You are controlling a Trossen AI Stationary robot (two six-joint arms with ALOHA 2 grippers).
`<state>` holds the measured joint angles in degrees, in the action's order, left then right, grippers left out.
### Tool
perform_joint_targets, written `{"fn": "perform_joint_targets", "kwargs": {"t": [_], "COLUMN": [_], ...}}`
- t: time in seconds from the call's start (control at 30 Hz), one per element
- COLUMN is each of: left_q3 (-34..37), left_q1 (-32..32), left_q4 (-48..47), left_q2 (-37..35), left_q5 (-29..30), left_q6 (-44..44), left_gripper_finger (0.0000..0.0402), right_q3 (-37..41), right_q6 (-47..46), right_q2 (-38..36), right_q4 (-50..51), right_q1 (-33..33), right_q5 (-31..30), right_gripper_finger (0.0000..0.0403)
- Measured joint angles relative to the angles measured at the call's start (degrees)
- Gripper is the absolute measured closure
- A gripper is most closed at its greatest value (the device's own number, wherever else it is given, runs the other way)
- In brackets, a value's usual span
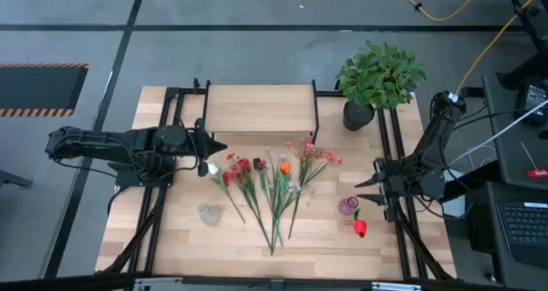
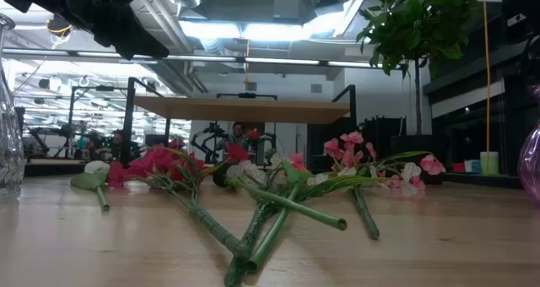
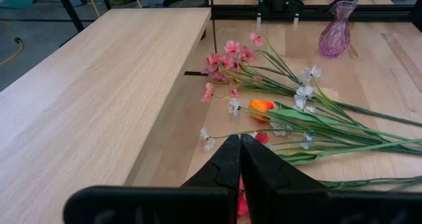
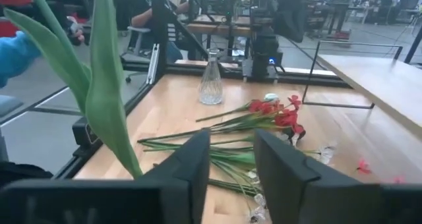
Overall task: Pick and place flowers into a vace then onto a shelf
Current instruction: Put the red flowers into the transparent vase
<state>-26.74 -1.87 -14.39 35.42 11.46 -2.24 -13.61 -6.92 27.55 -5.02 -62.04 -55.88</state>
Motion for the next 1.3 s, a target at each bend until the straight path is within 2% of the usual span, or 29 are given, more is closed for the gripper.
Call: {"fn": "perform_joint_targets", "kwargs": {"t": [0.2, 0.27, 0.53, 0.9, 1.0, 1.13, 1.3], "left_q3": [0.00, 0.00, 0.00, 0.00, 1.08, 3.03, 4.02], "left_q1": [0.00, 0.00, -0.01, 0.00, -0.02, -0.01, -0.02], "left_q4": [0.00, 0.00, 0.00, 0.16, 5.39, 13.70, 15.89], "left_q2": [0.00, 0.00, 0.00, 0.02, 0.47, 1.80, 3.27], "left_q5": [0.00, 0.00, 0.00, -1.47, -1.72, -3.90, -3.59], "left_q6": [0.00, 0.00, 0.00, 0.65, 3.56, 5.96, 5.95], "left_gripper_finger": [0.0395, 0.0396, 0.0396, 0.0399, 0.0400, 0.0397, 0.0399], "right_q3": [0.00, -0.02, -0.04, -2.84, -2.97, -2.97, -2.97], "right_q6": [4.22, 5.18, 4.03, 2.87, 2.87, 2.65, 2.58], "right_q2": [0.05, 0.00, 0.05, 2.81, 4.20, 5.62, 6.10], "right_q4": [-3.41, -4.75, -5.09, -5.00, -4.93, -5.00, -6.08], "right_q1": [1.27, 2.50, 8.95, 21.02, 24.04, 27.45, 30.57], "right_q5": [0.01, -0.02, 0.89, 12.56, 15.21, 15.70, 17.10], "right_gripper_finger": [0.0382, 0.0396, 0.0400, 0.0401, 0.0401, 0.0401, 0.0401]}}
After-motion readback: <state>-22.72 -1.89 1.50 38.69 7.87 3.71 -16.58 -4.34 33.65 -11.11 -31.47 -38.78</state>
